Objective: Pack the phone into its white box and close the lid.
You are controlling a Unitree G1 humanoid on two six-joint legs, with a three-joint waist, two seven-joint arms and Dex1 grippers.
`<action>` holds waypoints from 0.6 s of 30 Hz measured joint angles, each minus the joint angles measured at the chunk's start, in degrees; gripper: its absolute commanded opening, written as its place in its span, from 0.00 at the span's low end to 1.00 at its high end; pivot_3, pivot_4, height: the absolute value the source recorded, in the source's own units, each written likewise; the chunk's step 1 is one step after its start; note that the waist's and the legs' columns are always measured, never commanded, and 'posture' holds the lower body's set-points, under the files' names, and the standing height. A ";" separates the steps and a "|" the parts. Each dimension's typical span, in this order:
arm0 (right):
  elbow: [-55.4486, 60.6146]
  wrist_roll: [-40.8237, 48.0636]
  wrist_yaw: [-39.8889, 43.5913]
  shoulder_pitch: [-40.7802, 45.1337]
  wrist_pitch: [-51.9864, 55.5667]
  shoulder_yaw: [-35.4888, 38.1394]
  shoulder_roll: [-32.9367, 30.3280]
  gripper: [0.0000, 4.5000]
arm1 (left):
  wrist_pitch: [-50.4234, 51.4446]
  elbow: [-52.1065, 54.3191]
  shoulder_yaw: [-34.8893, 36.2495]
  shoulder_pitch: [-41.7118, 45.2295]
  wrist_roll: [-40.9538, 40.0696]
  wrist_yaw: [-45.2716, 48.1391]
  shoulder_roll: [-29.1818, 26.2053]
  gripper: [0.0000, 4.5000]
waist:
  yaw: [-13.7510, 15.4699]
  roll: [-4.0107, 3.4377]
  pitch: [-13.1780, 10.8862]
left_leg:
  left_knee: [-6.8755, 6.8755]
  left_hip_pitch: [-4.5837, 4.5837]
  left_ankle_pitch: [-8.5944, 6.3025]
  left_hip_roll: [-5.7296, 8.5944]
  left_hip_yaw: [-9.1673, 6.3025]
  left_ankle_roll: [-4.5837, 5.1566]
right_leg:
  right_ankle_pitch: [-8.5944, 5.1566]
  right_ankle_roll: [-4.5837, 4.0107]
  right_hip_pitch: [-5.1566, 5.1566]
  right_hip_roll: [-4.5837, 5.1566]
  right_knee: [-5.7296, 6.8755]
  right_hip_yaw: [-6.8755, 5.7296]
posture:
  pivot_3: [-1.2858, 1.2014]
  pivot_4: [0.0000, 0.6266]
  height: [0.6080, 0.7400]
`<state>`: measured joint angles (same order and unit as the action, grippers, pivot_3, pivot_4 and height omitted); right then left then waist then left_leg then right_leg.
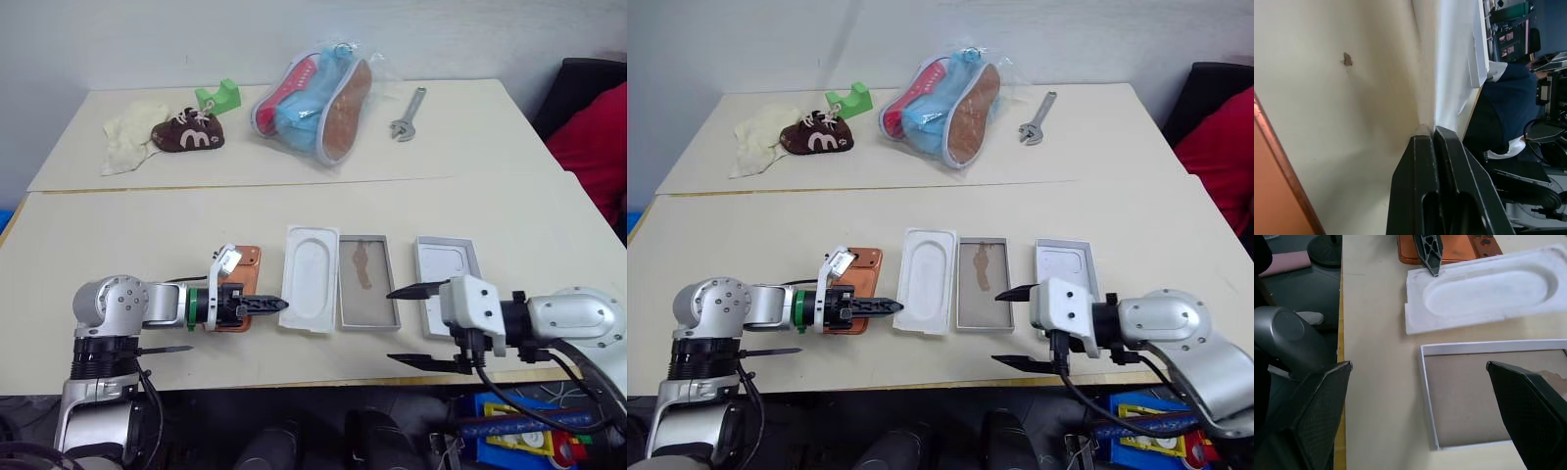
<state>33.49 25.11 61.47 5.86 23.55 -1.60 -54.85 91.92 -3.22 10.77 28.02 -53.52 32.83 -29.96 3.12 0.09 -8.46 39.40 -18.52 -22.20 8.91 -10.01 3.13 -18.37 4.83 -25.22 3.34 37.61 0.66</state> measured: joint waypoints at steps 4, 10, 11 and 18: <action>-3.74 -6.68 -2.36 4.45 -1.56 -7.24 4.17 0.92 | -0.10 -0.52 1.19 -1.26 -3.88 -1.51 -1.19 0.00 | -0.18 0.01 0.00 | -0.06 0.01 0.00 0.00 0.01 0.00 | -0.01 -0.01 -0.08 0.00 0.03 -0.02 | 0.52 0.24 1.00; -11.84 -13.99 -3.32 6.89 -4.67 -14.32 8.68 0.47 | 0.48 -2.41 1.73 -4.40 -12.02 -2.26 -10.76 0.00 | -1.47 0.10 -0.03 | -0.19 -0.01 -0.02 -0.03 0.13 -0.04 | -0.06 -0.12 -0.28 0.04 0.15 -0.19 | 0.52 0.24 1.00; -12.76 -14.61 -3.23 6.96 -5.19 -14.67 9.06 0.39 | 0.51 -2.41 1.77 -4.43 -13.10 -2.29 -11.62 0.00 | -1.43 0.13 -0.05 | -0.17 -0.03 -0.02 -0.02 0.11 -0.04 | -0.07 -0.12 -0.27 0.05 0.14 -0.21 | 0.52 0.24 1.00; -16.47 -16.70 -2.21 7.08 -9.32 -16.41 11.36 0.00 | 0.55 -2.35 2.31 -3.07 -19.85 -8.38 -8.89 0.00 | -1.58 0.17 -0.03 | -0.15 -0.01 -0.02 0.03 0.10 -0.04 | -0.07 -0.12 -0.25 0.09 0.15 -0.21 | 0.52 0.24 1.00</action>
<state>17.02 8.41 59.26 12.94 14.23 -18.01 -43.49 92.48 -5.57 13.08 24.95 -73.37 24.45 -38.85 1.54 0.25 -8.49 39.25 -18.53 -22.22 8.94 -9.90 3.09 -18.44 4.71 -25.46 3.43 37.76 0.45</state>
